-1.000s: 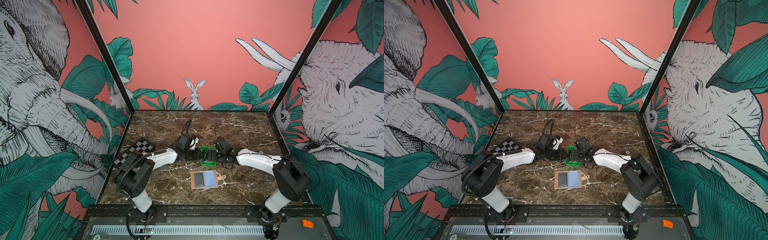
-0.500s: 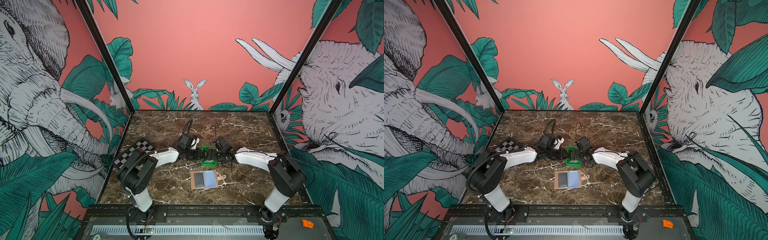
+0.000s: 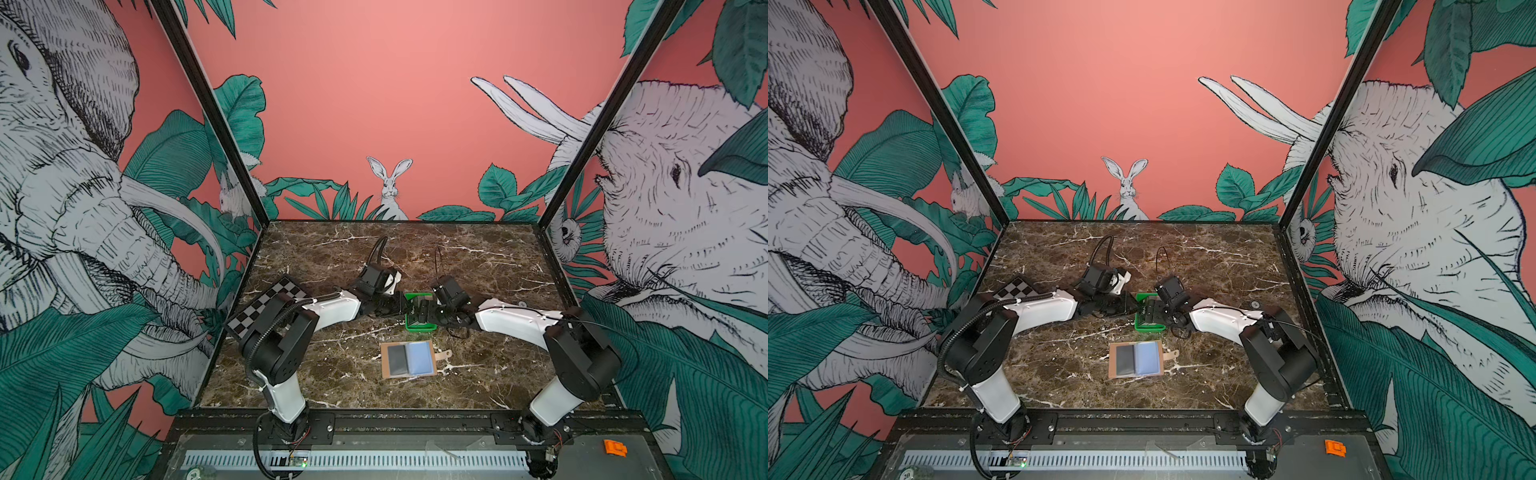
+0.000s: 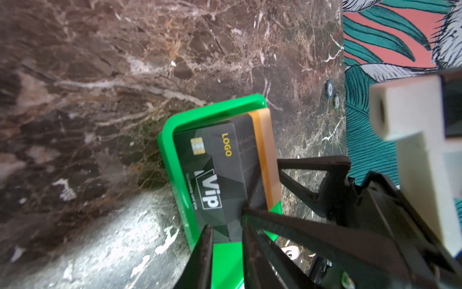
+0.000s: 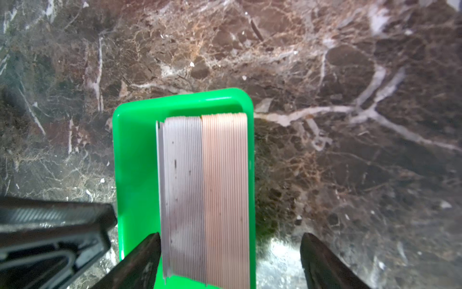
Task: Put the credit cards into the card holder
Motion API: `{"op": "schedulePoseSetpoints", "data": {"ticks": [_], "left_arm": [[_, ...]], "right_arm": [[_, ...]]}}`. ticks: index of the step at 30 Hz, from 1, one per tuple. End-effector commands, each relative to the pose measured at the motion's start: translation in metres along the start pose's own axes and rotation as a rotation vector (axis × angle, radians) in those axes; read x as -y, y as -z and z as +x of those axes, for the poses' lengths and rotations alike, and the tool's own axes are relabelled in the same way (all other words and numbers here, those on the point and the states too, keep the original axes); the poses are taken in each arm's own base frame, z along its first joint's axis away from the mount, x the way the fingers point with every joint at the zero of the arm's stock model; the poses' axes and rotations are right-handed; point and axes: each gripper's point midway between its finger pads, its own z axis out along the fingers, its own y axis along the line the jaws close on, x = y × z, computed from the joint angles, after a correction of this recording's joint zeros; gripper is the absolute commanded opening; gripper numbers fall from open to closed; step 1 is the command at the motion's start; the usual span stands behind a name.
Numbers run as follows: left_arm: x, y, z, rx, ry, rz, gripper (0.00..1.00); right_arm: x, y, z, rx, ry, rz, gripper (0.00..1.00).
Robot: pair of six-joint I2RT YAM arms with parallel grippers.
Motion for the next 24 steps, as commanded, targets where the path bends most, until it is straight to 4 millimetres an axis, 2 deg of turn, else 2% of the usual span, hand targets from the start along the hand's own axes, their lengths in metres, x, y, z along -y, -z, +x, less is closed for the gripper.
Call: {"op": "schedulePoseSetpoints", "data": {"ticks": [1, 6, 12, 17, 24], "left_arm": [[0.01, -0.004, -0.004, -0.005, -0.015, 0.018, 0.24], [0.015, -0.009, -0.006, -0.014, -0.034, 0.013, 0.24], [-0.001, -0.012, -0.002, -0.026, -0.016, -0.06, 0.23], [-0.009, -0.015, 0.001, -0.034, 0.003, -0.087, 0.2], [-0.012, -0.016, 0.002, -0.041, 0.005, -0.1, 0.19]], "right_arm": [[0.006, 0.005, 0.0, 0.008, -0.002, 0.017, 0.86], [0.007, 0.005, -0.001, 0.01, 0.001, 0.021, 0.85], [-0.011, 0.003, -0.002, -0.004, 0.023, -0.06, 0.85], [-0.005, -0.004, 0.001, -0.019, 0.019, -0.027, 0.85], [0.004, -0.004, -0.005, 0.003, 0.016, 0.027, 0.85]]}}
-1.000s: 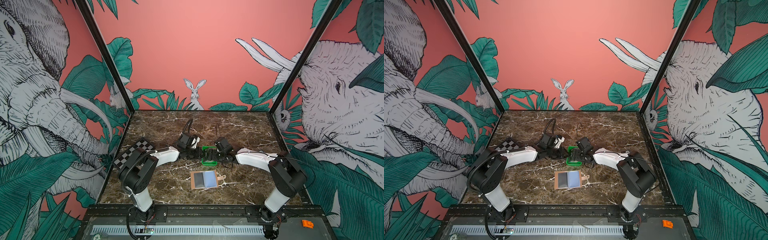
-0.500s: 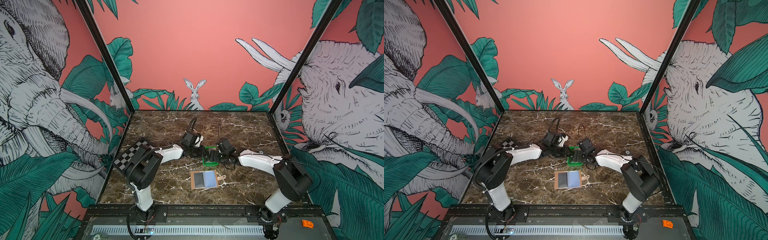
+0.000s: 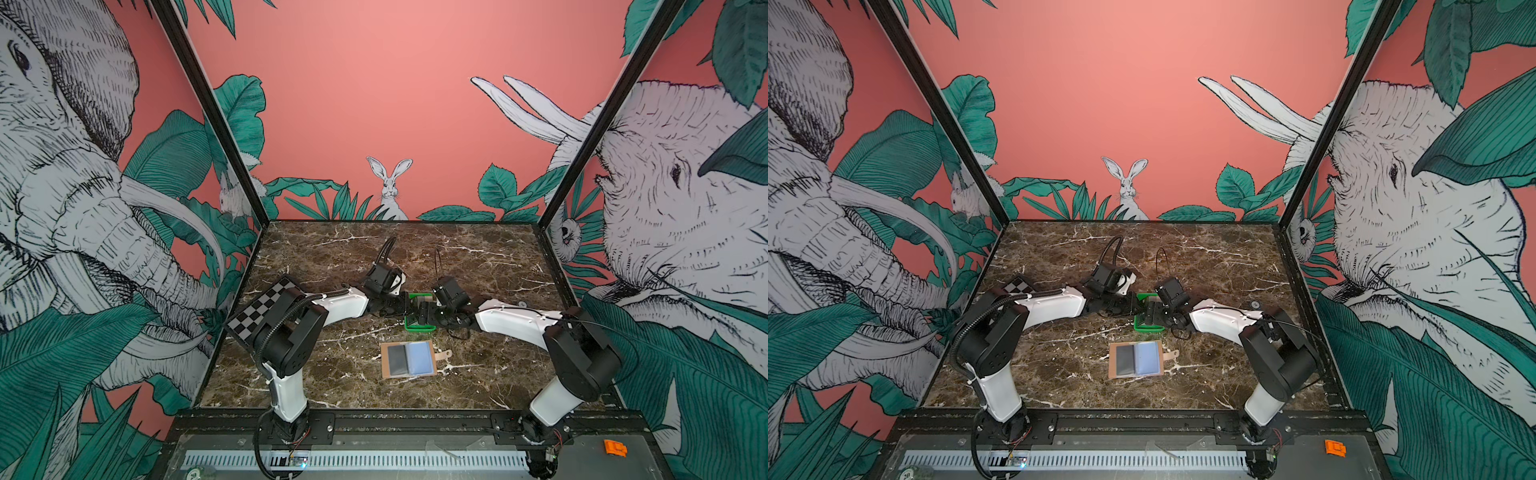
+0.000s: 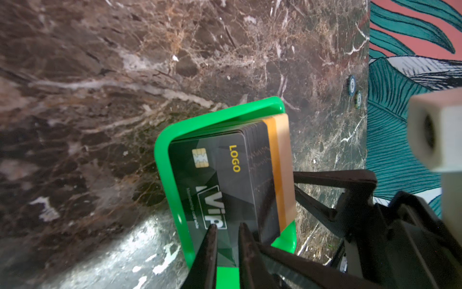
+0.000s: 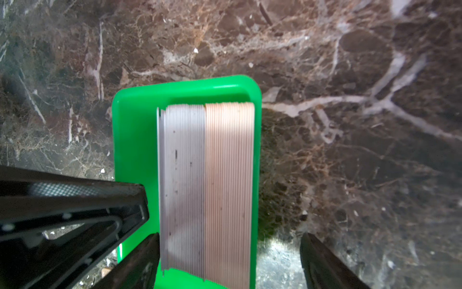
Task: Put the credit cards into the card holder
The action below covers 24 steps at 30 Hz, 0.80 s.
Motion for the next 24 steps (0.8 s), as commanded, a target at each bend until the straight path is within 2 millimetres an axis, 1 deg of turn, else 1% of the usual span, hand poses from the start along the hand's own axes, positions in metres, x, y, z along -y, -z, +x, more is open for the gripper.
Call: {"op": "schedulePoseSetpoints", "data": {"ticks": [1, 5, 11, 17, 24], "left_arm": [[-0.004, -0.001, 0.0, -0.008, 0.0, -0.028, 0.19], [-0.003, -0.001, 0.0, -0.007, -0.001, -0.026, 0.19], [-0.005, -0.002, 0.002, -0.013, 0.002, -0.029, 0.19], [-0.006, -0.005, 0.002, -0.021, 0.01, -0.024, 0.19], [-0.008, -0.009, 0.003, -0.029, 0.014, -0.023, 0.2]], "right_arm": [[0.005, -0.001, -0.01, 0.025, 0.001, 0.037, 0.85], [0.004, -0.001, -0.016, 0.036, 0.002, 0.04, 0.85], [0.005, 0.006, -0.024, 0.059, 0.005, 0.048, 0.85], [0.007, 0.011, -0.025, 0.061, 0.019, 0.06, 0.85], [0.008, 0.019, -0.03, 0.08, 0.032, 0.072, 0.85]]}}
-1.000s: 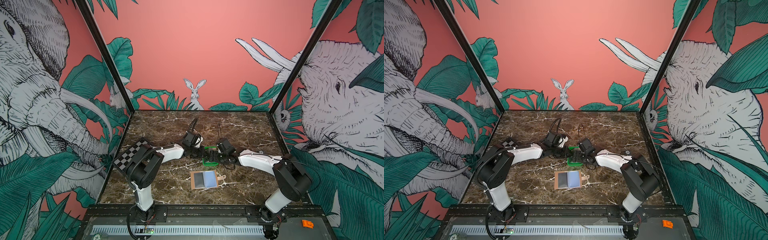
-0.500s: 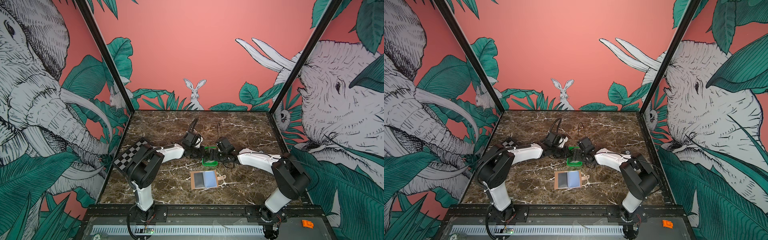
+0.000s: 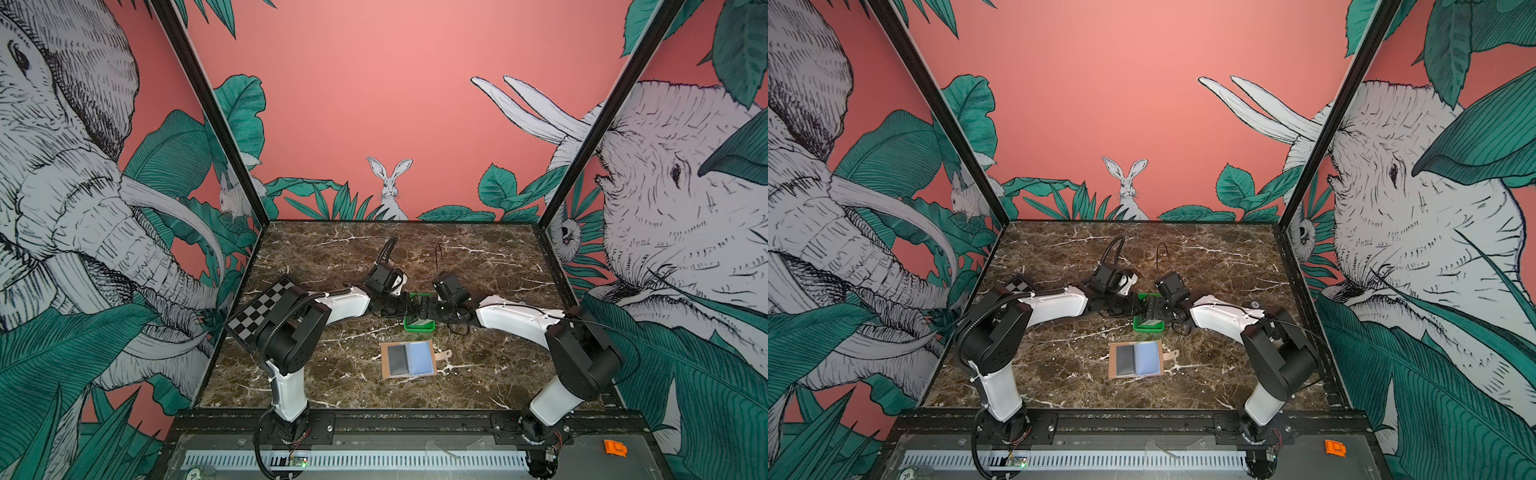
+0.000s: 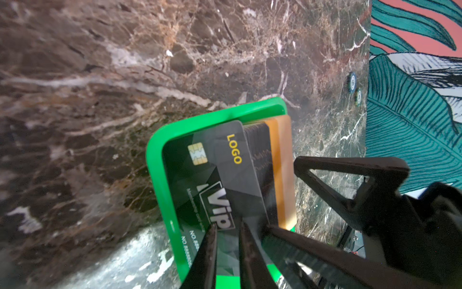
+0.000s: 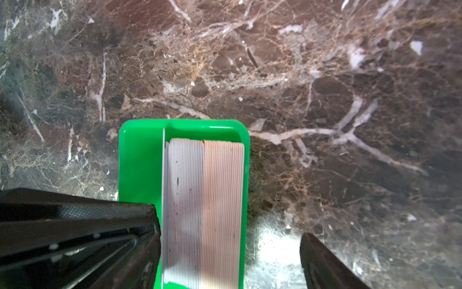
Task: Put the credit cards into the card holder
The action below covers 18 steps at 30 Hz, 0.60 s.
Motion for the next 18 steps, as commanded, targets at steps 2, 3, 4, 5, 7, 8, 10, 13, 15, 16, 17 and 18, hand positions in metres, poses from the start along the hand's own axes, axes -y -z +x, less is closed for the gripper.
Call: {"op": "schedulePoseSetpoints", "data": {"ticks": [2, 3, 4, 5, 7, 8, 10, 13, 15, 16, 17, 18], "left_arm": [[-0.007, -0.004, 0.004, -0.019, 0.016, -0.023, 0.21], [-0.008, -0.005, 0.004, -0.02, 0.018, -0.023, 0.21], [-0.007, -0.005, 0.004, -0.02, 0.018, -0.021, 0.21], [-0.007, -0.005, 0.004, -0.02, 0.019, -0.02, 0.21], [-0.007, -0.006, 0.005, -0.022, 0.019, -0.02, 0.21], [-0.007, -0.006, 0.005, -0.021, 0.019, -0.019, 0.21], [-0.006, -0.006, 0.004, -0.02, 0.019, -0.018, 0.21], [-0.006, -0.006, 0.004, -0.021, 0.021, -0.017, 0.21], [-0.006, -0.006, 0.004, -0.021, 0.021, -0.017, 0.21], [-0.006, -0.005, 0.004, -0.02, 0.02, -0.018, 0.21], [-0.006, -0.006, 0.005, -0.022, 0.021, -0.018, 0.21], [-0.007, -0.005, 0.004, -0.02, 0.02, -0.018, 0.21]], "right_arm": [[0.004, 0.014, -0.015, 0.041, 0.02, 0.035, 0.85], [0.004, 0.014, -0.015, 0.041, 0.022, 0.037, 0.85], [0.004, 0.014, -0.016, 0.042, 0.024, 0.037, 0.85], [0.003, 0.014, -0.016, 0.041, 0.022, 0.035, 0.85], [-0.003, 0.024, -0.021, 0.064, 0.018, 0.001, 0.83], [-0.007, 0.027, -0.022, 0.069, 0.016, -0.019, 0.81], [-0.014, 0.032, -0.023, 0.071, 0.007, -0.059, 0.78], [-0.023, 0.035, -0.021, 0.067, -0.018, -0.116, 0.69], [-0.028, 0.034, -0.02, 0.061, -0.031, -0.148, 0.61], [-0.031, 0.033, -0.02, 0.057, -0.036, -0.163, 0.57], [-0.034, 0.032, -0.019, 0.049, -0.038, -0.177, 0.54], [-0.036, 0.03, -0.018, 0.041, -0.04, -0.187, 0.51]]}}
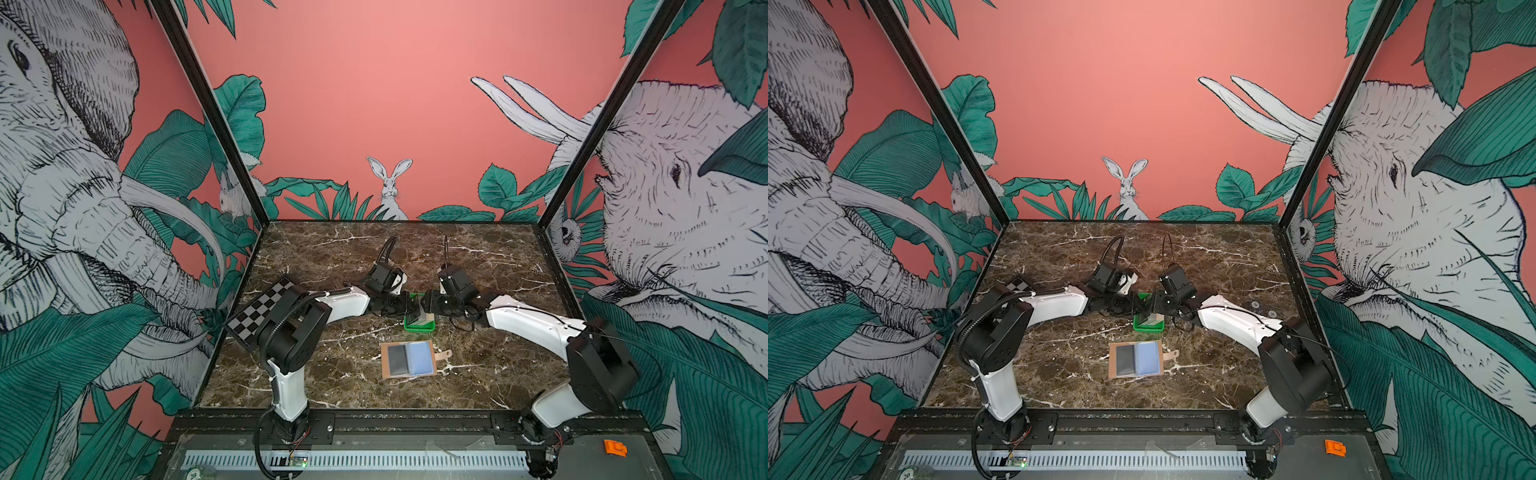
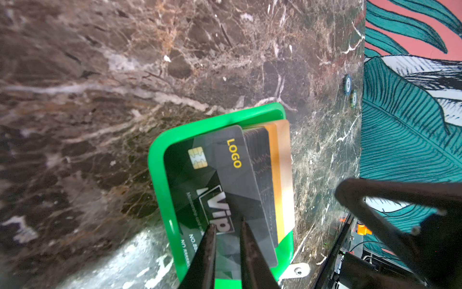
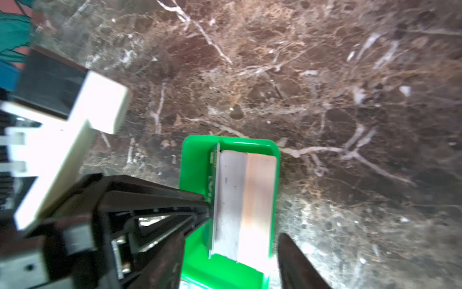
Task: Put the credit cards into the card holder
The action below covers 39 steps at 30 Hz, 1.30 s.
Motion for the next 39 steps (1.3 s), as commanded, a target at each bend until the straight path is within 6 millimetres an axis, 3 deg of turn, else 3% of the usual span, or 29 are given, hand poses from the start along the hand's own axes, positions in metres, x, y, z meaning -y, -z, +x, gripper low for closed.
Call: {"op": "schedulePoseSetpoints", "data": {"ticks": [1, 8, 30, 39], "left_arm": [[-0.009, -0.003, 0.004, -0.017, 0.02, -0.035, 0.21], [-0.009, -0.003, 0.005, -0.016, 0.021, -0.035, 0.21], [-0.009, -0.004, 0.006, -0.014, 0.028, -0.025, 0.21], [-0.008, -0.003, 0.006, -0.011, 0.025, -0.024, 0.21]], "right_arm": [[-0.009, -0.007, 0.004, -0.027, -0.031, -0.063, 0.48], [-0.009, -0.023, 0.012, -0.067, -0.041, -0.065, 0.34], [-0.009, -0.038, 0.025, -0.116, -0.035, -0.064, 0.16], [-0.01, -0.035, 0.023, -0.102, -0.028, -0.048, 0.04]]}}
